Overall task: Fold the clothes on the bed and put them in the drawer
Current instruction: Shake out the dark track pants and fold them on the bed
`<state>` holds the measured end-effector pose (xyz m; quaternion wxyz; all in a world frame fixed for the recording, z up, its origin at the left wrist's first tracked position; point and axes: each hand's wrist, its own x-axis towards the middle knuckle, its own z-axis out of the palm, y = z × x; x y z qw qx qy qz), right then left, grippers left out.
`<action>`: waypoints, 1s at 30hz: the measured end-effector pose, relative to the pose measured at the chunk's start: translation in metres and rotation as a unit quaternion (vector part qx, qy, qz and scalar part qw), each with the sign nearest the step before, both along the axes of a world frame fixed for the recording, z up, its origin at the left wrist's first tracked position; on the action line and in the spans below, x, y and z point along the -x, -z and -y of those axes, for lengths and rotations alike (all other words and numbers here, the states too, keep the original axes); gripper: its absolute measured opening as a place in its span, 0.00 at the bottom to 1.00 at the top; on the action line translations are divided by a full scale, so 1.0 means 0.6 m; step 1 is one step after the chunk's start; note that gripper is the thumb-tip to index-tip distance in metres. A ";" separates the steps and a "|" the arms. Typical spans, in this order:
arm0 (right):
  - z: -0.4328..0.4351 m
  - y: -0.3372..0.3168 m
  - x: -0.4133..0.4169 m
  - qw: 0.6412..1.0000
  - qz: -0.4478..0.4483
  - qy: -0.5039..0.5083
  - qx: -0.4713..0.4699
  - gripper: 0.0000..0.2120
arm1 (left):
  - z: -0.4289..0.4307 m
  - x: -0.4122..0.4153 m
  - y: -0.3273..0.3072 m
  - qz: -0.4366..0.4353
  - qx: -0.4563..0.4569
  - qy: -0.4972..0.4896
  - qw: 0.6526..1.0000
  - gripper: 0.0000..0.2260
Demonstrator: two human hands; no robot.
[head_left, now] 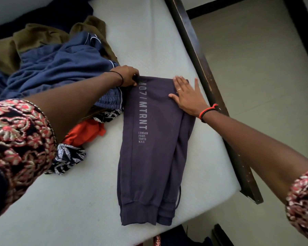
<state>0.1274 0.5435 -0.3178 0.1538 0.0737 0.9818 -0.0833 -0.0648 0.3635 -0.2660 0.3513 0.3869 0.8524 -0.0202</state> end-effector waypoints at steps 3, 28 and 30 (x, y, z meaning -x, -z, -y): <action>-0.039 -0.024 0.029 0.994 0.005 0.075 0.081 0.31 | 0.004 0.001 0.000 0.016 -0.003 -0.017 1.000 0.22; -0.091 -0.143 0.028 0.943 0.085 0.110 0.302 0.11 | 0.041 -0.019 -0.070 -0.028 -0.188 0.003 0.982 0.15; -0.070 -0.163 -0.013 0.956 0.016 0.086 0.279 0.11 | 0.082 -0.039 -0.086 -0.037 -0.244 0.054 0.968 0.15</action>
